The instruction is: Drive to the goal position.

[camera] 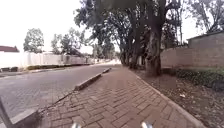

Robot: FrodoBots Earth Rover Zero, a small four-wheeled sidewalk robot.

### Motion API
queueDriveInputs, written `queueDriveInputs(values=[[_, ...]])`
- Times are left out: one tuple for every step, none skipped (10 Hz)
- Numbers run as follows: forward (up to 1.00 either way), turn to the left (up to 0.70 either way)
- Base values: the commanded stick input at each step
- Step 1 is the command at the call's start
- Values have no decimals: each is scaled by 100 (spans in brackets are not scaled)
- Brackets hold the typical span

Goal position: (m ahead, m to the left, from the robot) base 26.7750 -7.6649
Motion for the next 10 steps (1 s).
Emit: queueDriveInputs(values=[[0, 0], [0, 0], [0, 0], [0, 0], [18, 0], [42, 0], [50, 0], [50, 0], [50, -18], [50, -44]])
